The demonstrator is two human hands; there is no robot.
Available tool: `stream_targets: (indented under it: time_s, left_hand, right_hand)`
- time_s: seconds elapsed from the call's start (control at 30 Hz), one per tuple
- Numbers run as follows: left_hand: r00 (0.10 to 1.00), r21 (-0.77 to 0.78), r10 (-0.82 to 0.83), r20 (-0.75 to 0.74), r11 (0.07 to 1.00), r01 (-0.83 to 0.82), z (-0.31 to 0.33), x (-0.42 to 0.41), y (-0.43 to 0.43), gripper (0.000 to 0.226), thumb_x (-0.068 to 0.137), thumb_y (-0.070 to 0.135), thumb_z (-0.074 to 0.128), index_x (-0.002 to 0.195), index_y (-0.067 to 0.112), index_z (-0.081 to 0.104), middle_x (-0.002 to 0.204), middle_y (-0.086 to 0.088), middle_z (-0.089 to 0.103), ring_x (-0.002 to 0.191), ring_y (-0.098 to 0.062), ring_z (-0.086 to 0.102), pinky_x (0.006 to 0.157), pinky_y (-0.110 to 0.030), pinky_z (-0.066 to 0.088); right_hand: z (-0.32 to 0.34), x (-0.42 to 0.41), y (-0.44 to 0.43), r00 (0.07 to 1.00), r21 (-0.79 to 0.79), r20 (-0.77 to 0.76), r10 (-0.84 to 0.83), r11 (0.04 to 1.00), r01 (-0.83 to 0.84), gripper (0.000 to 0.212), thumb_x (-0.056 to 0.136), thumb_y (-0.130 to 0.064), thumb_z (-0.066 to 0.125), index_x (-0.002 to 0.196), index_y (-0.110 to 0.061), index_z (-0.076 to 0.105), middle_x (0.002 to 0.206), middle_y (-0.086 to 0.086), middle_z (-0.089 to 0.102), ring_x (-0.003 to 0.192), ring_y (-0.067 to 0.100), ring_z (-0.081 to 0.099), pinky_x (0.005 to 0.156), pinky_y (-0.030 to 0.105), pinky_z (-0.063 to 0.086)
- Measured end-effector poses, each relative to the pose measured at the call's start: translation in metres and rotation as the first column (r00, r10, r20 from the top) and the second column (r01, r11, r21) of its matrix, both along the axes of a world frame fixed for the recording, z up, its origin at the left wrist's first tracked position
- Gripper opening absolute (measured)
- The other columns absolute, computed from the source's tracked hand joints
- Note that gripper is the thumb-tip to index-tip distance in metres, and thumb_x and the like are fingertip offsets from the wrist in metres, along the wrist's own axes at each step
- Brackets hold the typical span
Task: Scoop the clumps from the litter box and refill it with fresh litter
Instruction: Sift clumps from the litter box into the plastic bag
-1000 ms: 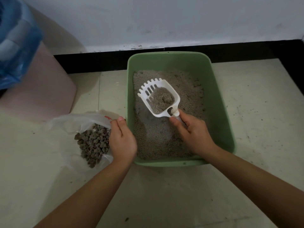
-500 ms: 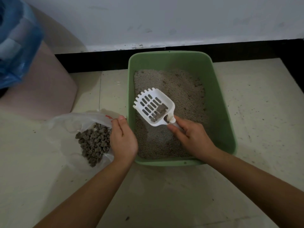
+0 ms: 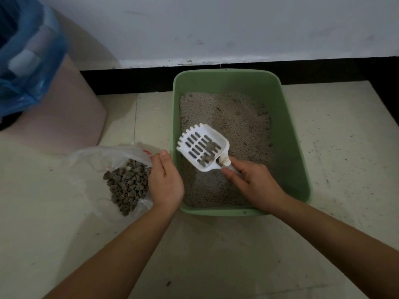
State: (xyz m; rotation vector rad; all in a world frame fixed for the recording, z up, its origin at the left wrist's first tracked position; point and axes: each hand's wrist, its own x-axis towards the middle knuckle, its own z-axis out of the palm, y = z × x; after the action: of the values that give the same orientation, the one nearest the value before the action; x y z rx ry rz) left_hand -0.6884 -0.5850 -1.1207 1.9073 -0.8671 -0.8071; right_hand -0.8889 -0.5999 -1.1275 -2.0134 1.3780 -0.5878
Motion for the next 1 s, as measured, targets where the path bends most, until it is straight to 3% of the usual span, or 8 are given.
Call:
stream_targets:
  time_s: [0.17,0.3,0.43,0.57,0.7,0.87,0.93,1.0]
  left_hand:
    - [0.978,-0.040,-0.111,0.176,0.992,0.120,0.003,0.023,0.009,0.042,0.106,0.038,0.029,0.102,0.012,0.062,0.093,0.001,0.064,0.091,-0.019,0.058,0.079,-0.032,0.042]
    - [0.905,-0.149,0.057,0.421,0.989,0.007,0.009,0.070,0.017,0.015,0.097,0.022,0.050,0.106,0.014,0.059,0.103,-0.007,0.061,0.095,-0.026,0.057,0.082,-0.034,0.041]
    - [0.769,-0.121,0.211,0.604,0.977,-0.173,0.009,0.115,0.029,0.040,0.082,0.014,0.060,0.121,0.010,0.053,0.129,-0.016,0.048,0.118,-0.037,0.044,0.097,-0.047,0.032]
    - [0.857,-0.054,0.209,0.472,0.977,-0.208,0.004,0.136,0.044,0.063,0.083,0.008,0.064,0.140,0.007,0.039,0.147,-0.019,0.029,0.125,-0.037,0.040,0.102,-0.048,0.039]
    - [0.935,-0.077,0.208,0.289,0.978,-0.194,0.006,0.141,0.051,0.062,0.088,-0.011,0.048,0.145,0.011,0.036,0.145,-0.014,0.032,0.104,-0.026,0.060,0.086,-0.025,0.041]
    - [0.935,-0.055,0.194,0.298,0.981,-0.186,0.007,0.143,0.049,0.060,0.087,-0.011,0.046,0.142,0.012,0.040,0.140,-0.013,0.037,0.101,-0.026,0.061,0.081,-0.025,0.039]
    - [0.922,-0.045,0.212,0.325,0.977,-0.209,0.006,0.138,0.047,0.060,0.085,-0.008,0.049,0.140,0.012,0.043,0.140,-0.015,0.038,0.111,-0.030,0.056,0.086,-0.033,0.041]
    - [0.856,-0.033,0.203,0.475,0.977,-0.213,0.009,0.128,0.042,0.057,0.080,-0.001,0.056,0.136,0.011,0.048,0.139,-0.017,0.041,0.123,-0.037,0.044,0.097,-0.045,0.036]
  right_hand:
    - [0.014,0.004,0.004,0.998,0.003,0.031,-0.061,0.998,0.061,0.030,0.098,-0.038,0.054,0.125,-0.028,0.065,0.068,-0.007,0.058,0.058,0.006,0.052,0.054,0.025,0.041]
    - [0.038,0.030,0.001,0.997,-0.034,0.044,-0.064,0.997,0.065,0.028,0.099,-0.036,0.055,0.124,-0.028,0.064,0.068,-0.008,0.059,0.058,0.007,0.052,0.053,0.026,0.042]
    - [0.063,0.079,0.000,1.000,-0.123,-0.009,0.024,0.992,-0.025,0.034,0.099,-0.025,0.051,0.132,-0.021,0.057,0.081,-0.002,0.062,0.066,0.013,0.053,0.057,0.032,0.042]
    - [0.067,0.128,0.017,0.908,-0.183,-0.364,0.210,0.939,-0.290,0.060,0.101,-0.023,0.043,0.155,-0.011,0.021,0.121,0.012,0.054,0.079,0.025,0.057,0.064,0.035,0.045]
    - [0.051,0.138,0.026,0.691,-0.273,-0.677,0.254,0.785,-0.556,0.058,0.088,-0.009,0.057,0.144,-0.004,0.043,0.119,0.014,0.060,0.082,0.031,0.065,0.061,0.038,0.052]
    - [0.053,0.125,0.022,0.885,-0.245,-0.400,0.240,0.902,-0.355,0.048,0.096,-0.021,0.056,0.143,-0.013,0.049,0.107,0.009,0.064,0.076,0.027,0.065,0.062,0.031,0.049]
    - [0.066,0.114,0.019,0.969,-0.132,-0.151,0.197,0.967,-0.218,0.048,0.099,-0.027,0.053,0.146,-0.018,0.046,0.110,0.004,0.067,0.086,0.019,0.065,0.072,0.025,0.051]
    - [0.081,0.098,0.016,0.999,-0.014,0.003,0.039,0.999,-0.039,0.048,0.098,-0.029,0.057,0.145,-0.025,0.046,0.098,-0.011,0.068,0.073,0.004,0.064,0.063,0.013,0.050]
